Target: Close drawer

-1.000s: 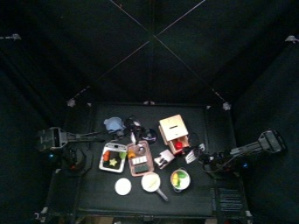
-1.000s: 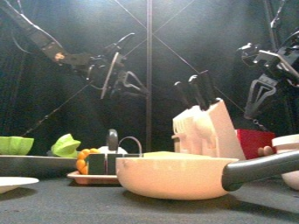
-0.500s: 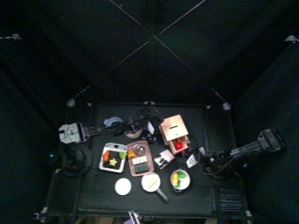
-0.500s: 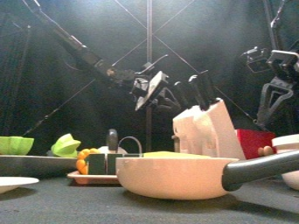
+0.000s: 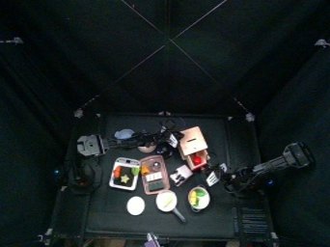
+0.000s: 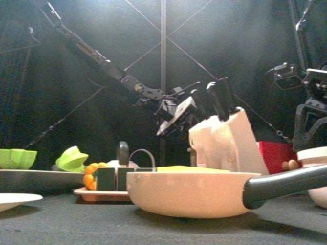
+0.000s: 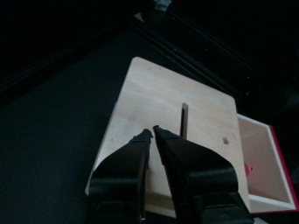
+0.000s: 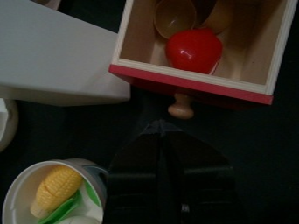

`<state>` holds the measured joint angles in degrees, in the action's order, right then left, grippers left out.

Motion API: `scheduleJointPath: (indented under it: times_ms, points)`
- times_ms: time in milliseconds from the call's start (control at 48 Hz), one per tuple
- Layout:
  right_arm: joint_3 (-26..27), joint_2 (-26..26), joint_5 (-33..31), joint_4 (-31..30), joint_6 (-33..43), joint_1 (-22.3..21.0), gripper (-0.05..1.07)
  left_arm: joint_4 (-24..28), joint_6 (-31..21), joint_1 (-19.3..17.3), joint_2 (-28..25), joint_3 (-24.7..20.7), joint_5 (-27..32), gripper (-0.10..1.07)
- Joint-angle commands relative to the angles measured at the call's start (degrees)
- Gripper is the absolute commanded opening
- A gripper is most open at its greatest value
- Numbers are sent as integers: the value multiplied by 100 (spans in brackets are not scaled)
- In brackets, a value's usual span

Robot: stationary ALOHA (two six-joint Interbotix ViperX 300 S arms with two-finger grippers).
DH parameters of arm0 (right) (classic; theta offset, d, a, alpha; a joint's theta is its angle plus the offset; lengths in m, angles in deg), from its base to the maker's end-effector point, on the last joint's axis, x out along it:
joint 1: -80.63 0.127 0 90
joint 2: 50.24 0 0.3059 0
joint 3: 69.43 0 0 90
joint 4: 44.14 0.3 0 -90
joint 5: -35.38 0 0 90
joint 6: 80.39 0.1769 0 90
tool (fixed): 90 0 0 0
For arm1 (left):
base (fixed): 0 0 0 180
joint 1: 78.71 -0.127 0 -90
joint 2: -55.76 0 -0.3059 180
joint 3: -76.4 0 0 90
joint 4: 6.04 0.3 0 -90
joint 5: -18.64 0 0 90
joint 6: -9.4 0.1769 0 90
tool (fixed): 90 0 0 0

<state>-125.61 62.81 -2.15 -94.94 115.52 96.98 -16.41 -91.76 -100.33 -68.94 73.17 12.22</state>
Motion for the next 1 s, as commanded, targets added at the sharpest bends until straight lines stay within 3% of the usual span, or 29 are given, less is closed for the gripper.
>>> scheduleJointPath:
  times_ms: [0, 417, 979]
  points:
    - [70, -9, 88, -141, 9, -123, 26, -9, 0, -9, 79, -202, 167, 59]
    - [105, -316, 694, -686, 9, -923, 26, 35, 18, -18, 0, -299, 580, 58]
    - [185, -378, 721, -1380, 79, -1863, 26, 35, 18, 0, 9, -308, 580, 59]
